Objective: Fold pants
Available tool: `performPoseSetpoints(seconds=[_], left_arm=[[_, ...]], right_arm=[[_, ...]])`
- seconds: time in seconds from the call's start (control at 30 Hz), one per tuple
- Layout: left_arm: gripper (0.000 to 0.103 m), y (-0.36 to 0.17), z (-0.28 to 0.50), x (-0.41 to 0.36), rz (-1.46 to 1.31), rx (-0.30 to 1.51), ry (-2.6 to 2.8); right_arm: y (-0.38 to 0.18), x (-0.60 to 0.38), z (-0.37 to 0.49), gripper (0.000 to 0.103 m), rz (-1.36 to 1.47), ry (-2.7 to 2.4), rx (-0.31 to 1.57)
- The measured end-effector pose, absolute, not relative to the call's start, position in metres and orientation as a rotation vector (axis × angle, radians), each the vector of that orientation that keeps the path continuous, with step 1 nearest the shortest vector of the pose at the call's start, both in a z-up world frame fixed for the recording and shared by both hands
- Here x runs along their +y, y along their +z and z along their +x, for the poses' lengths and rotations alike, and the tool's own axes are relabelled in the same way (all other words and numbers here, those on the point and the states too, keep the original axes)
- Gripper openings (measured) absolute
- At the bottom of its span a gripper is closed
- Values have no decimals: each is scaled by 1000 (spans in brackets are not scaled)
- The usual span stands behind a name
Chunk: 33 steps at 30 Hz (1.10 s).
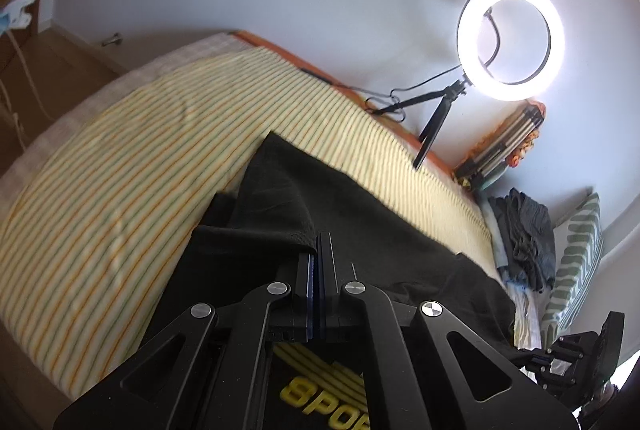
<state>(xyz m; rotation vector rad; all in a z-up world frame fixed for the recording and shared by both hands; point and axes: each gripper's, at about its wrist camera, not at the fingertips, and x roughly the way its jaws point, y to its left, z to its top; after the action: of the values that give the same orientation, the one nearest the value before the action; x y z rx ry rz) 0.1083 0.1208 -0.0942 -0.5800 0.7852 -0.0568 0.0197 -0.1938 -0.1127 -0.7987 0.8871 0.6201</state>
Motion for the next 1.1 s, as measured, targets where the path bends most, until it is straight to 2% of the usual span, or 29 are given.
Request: performPoseSetpoints(seconds=[0.23, 0.3, 0.33, 0.37, 0.4, 0.63, 0.7, 0.77, 0.8, 0.87, 1.1], left_arm=[[1, -143, 93, 130, -682, 833, -36], [7, -147, 93, 131, -693, 829, -35], [14, -149, 93, 132, -706, 829, -35], [31, -151, 93, 133, -722, 835, -32], [36, -154, 92, 136, -753, 834, -34], [41, -158, 93, 152, -837, 791, -26], [40, -159, 97, 155, -842, 787, -16], [33, -158, 100, 156, -837, 786, -8], [26, -157, 103, 155, -814, 792, 9], [2, -158, 105, 158, -787, 801, 35], [1, -150, 91, 169, -780, 750, 41]], right_arm=[[-140, -192, 10, 3, -831, 602, 922], [-142, -193, 12, 3, -827, 598, 925], [-144, -193, 12, 3, -825, 592, 926], [-145, -193, 13, 3, -824, 590, 928], [-146, -193, 13, 3, -824, 588, 931], [-157, -194, 13, 3, -820, 577, 941], [-160, -194, 12, 3, -813, 568, 941], [-162, -195, 15, 3, -805, 559, 943], [-163, -195, 15, 3, -807, 558, 943], [-165, -195, 16, 3, -814, 556, 944], [-158, -198, 16, 3, -823, 528, 923]])
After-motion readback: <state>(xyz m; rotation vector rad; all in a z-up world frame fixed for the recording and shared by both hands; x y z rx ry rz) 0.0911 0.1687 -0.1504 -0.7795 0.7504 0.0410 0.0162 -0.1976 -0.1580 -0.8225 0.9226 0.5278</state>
